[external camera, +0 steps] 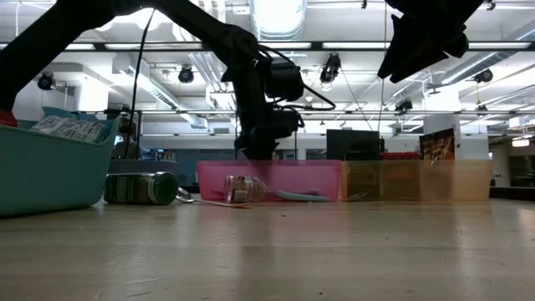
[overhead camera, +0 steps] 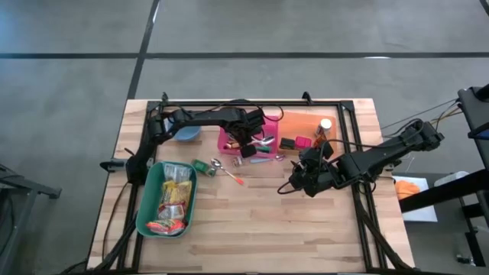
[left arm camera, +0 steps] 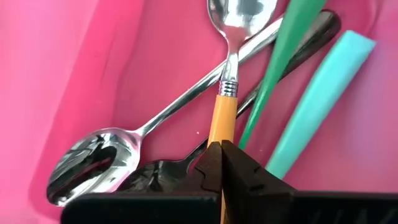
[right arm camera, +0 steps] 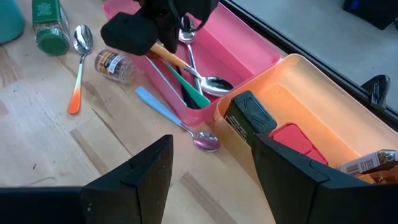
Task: Pick & Place Food Item
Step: Put the yellow spoon into the pink bin
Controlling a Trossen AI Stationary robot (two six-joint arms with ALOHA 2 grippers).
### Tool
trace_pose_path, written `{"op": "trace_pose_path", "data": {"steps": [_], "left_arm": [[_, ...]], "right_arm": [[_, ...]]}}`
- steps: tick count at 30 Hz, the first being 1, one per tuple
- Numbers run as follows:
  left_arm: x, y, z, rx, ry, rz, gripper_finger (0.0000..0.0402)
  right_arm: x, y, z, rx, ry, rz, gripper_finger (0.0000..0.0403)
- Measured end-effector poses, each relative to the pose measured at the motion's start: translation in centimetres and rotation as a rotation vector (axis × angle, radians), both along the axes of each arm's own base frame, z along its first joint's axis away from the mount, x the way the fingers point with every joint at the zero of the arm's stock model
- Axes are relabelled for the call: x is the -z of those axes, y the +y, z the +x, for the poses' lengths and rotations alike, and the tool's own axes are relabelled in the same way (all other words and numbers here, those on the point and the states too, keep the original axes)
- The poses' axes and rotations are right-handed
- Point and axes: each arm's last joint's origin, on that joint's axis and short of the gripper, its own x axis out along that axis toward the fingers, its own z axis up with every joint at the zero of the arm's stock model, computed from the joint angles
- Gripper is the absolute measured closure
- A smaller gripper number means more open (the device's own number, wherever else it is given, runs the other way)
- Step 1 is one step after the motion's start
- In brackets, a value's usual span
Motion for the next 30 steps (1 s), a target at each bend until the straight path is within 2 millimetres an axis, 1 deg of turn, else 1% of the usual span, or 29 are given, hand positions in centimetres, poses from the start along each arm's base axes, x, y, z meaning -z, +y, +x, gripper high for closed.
{"op": "trace_pose_path", "data": {"steps": [4, 9, 12, 16, 21, 25, 30], "left_arm": [[-0.3, -0.3, 0.1, 0.015, -0.008, 0.004, 0.0401], [-1.2, -0.3, 0.1, 0.040, -0.042, 0.010, 0.0401], [-1.2, -0.3, 0.4, 0.081, -0.084, -0.025, 0.0401], [-0.9, -0.6, 1.0, 0.128, -0.136, -0.065, 0.0401], [0.2, -0.7, 1.5, 0.104, -0.134, -0.075, 0.0397], [1.7, -0.5, 1.7, 0.070, -0.101, -0.068, 0.0368], [1.7, -0.2, 1.9, 0.056, -0.109, -0.011, 0.0311]], "right_arm": [[0.0, 0.0, 0.0, -0.003, 0.003, 0.003, 0.0186], [0.1, 0.0, 0.0, -0.004, 0.006, 0.002, 0.0186], [0.2, 0.0, -0.1, -0.004, 0.009, 0.001, 0.0186], [0.2, 0.0, -0.1, -0.003, 0.008, 0.002, 0.0186], [0.1, 0.0, 0.1, -0.003, -0.005, 0.007, 0.0186], [0.1, 0.1, 0.1, -0.003, -0.011, 0.009, 0.0186], [0.1, 0.1, 0.1, -0.010, -0.009, 0.025, 0.0186]]}}
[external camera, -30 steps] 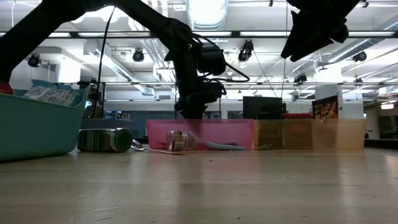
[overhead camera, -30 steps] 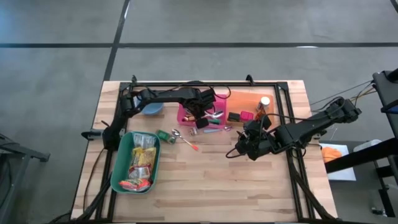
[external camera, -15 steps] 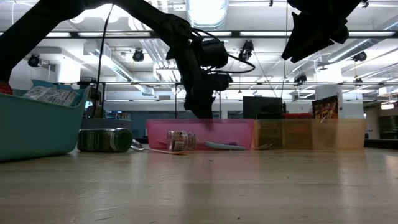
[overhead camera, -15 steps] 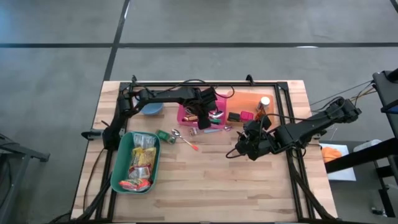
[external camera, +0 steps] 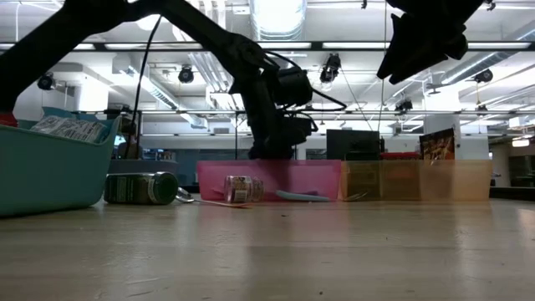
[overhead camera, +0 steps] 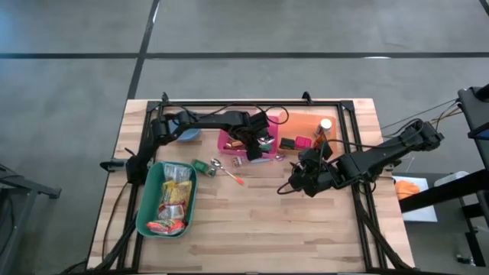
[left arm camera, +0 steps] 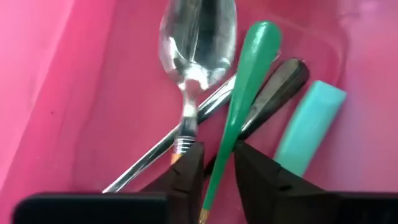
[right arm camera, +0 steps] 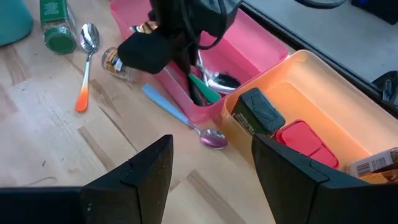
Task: Pick & Place Food Item
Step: Put the yellow spoon into the pink bin
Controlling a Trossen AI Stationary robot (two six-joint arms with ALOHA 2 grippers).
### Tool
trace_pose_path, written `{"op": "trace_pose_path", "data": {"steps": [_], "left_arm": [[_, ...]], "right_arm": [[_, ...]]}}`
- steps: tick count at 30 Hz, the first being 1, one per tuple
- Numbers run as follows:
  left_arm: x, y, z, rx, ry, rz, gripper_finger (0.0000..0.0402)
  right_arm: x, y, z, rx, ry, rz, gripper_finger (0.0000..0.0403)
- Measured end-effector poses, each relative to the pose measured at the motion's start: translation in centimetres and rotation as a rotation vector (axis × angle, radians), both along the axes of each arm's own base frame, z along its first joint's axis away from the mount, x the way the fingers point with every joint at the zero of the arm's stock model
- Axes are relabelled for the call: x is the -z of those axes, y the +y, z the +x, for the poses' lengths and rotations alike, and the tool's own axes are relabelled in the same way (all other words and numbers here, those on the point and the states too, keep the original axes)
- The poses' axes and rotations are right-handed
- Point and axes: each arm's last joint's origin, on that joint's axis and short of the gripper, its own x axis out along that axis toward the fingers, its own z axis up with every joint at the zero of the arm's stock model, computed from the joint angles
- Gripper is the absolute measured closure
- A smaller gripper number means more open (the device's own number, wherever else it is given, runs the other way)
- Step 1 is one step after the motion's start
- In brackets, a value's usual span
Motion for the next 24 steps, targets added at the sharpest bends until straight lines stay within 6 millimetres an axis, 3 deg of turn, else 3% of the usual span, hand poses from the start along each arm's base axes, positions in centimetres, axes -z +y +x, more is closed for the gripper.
{"op": "trace_pose_path", "data": {"steps": [4, 9, 24], "left_arm": [[0.0, 0.2, 0.2, -0.003, -0.020, 0.009, 0.0276], [0.3, 1.0, -0.3, -0.024, -0.012, 0.011, 0.0273], [1.0, 1.4, -1.0, -0.035, 0.039, -0.010, 0.0397]], "right_arm": [[0.0, 0.0, 0.0, -0.003, 0.002, 0.006, 0.0186], [0.0, 0.0, 0.0, -0.005, 0.004, 0.011, 0.0186], [0.0, 0.1, 0.0, -0.018, 0.012, 0.018, 0.0186]]}}
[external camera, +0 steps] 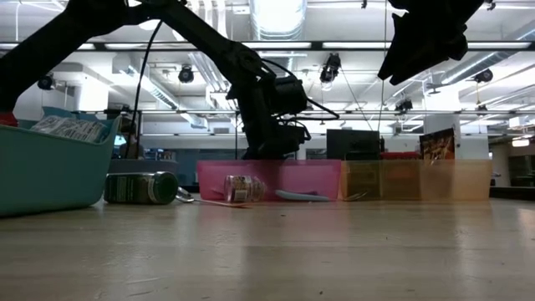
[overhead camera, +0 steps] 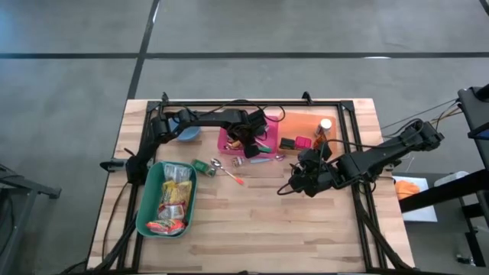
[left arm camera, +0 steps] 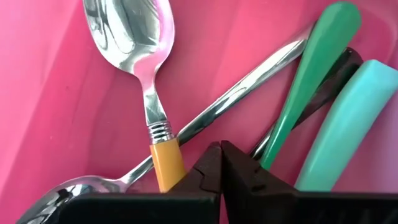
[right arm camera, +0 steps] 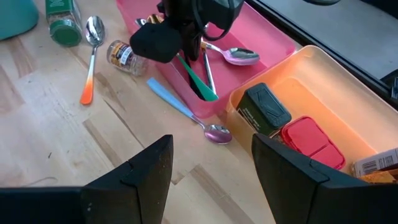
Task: Pick & Place Food Item
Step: Put the yellow spoon into the pink bin
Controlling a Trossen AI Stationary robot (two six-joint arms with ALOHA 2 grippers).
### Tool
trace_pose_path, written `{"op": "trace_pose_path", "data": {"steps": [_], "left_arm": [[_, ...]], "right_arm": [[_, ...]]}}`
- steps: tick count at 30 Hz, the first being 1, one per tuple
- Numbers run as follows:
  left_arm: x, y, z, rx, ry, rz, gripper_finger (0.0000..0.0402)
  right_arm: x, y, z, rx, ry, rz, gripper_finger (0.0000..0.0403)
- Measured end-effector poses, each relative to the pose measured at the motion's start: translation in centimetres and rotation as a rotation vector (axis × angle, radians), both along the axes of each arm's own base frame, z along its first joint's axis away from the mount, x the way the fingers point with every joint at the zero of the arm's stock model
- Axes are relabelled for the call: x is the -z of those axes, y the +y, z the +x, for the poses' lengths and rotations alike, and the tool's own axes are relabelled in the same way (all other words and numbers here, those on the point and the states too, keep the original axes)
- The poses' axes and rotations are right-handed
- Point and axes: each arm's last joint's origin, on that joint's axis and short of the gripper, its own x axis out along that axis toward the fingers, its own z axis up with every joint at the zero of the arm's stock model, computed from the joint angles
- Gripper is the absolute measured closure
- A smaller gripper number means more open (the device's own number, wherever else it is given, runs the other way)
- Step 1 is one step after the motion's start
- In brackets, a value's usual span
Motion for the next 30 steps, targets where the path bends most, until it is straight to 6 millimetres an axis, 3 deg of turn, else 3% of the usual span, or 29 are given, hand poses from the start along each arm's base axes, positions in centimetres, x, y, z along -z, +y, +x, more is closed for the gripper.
{"op": "trace_pose_path", "data": {"steps": [9, 20, 26, 30], "left_arm": [[-0.3, 0.0, -0.1, -0.017, 0.000, -0.002, 0.0401], [-3.2, 0.3, -0.1, -0.021, -0.061, 0.058, 0.0401], [-3.1, 0.9, -0.3, -0.035, -0.068, 0.036, 0.0400], [-2.9, 0.8, -0.3, -0.050, -0.067, 0.014, 0.0375]], "right_arm": [[0.0, 0.0, 0.0, -0.005, 0.003, -0.003, 0.0186], [0.2, 0.0, -0.1, -0.011, 0.015, -0.010, 0.0186], [0.3, 0.0, -0.1, -0.011, 0.015, -0.010, 0.0186], [0.2, 0.0, 0.0, -0.017, 0.010, -0.011, 0.0186]]}}
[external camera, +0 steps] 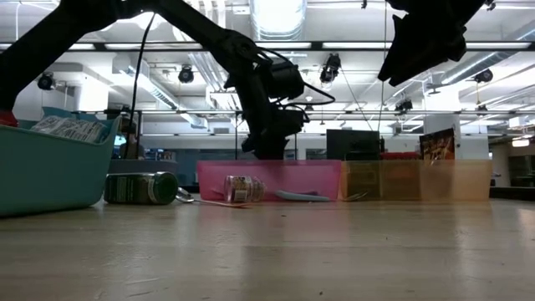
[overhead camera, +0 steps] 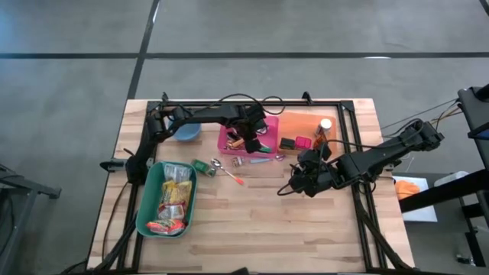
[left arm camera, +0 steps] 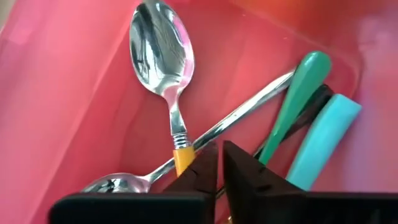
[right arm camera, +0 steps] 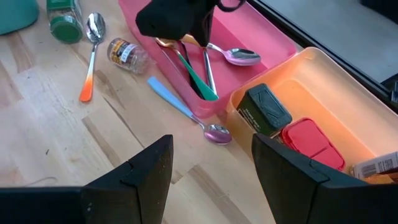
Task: Pick & Place Food Item
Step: Put the yellow spoon into the pink bin
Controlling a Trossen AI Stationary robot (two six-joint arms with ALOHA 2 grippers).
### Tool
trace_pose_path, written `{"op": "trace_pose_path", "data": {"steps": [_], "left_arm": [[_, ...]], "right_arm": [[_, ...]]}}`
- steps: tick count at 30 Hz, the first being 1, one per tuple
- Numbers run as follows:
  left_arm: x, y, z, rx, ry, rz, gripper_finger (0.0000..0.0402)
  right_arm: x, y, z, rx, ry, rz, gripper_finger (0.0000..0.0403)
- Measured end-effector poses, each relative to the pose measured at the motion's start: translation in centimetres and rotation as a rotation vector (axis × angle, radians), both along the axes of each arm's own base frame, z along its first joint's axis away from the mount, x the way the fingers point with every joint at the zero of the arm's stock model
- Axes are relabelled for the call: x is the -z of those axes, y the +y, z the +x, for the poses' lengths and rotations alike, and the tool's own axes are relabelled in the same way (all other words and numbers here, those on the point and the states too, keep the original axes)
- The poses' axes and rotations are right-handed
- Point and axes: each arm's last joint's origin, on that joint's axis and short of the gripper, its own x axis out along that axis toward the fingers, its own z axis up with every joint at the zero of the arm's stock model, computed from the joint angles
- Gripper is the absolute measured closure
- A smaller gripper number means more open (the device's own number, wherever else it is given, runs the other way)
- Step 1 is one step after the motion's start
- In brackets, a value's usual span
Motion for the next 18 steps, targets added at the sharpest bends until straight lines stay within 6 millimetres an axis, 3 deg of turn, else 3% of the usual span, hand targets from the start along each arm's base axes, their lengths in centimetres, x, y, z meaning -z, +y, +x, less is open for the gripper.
{"op": "trace_pose_path", "data": {"steps": [10, 18], "left_arm": [[0.4, 0.4, -0.1, -0.057, 0.014, -0.008, 0.0257], [1.6, 0.7, -0.7, -0.099, 0.122, 0.044, 0.0243]], "right_arm": [[0.0, 0.1, 0.0, -0.022, 0.011, 0.032, 0.0186], [0.1, 0.4, 0.0, -0.038, 0.015, 0.054, 0.0186]]}}
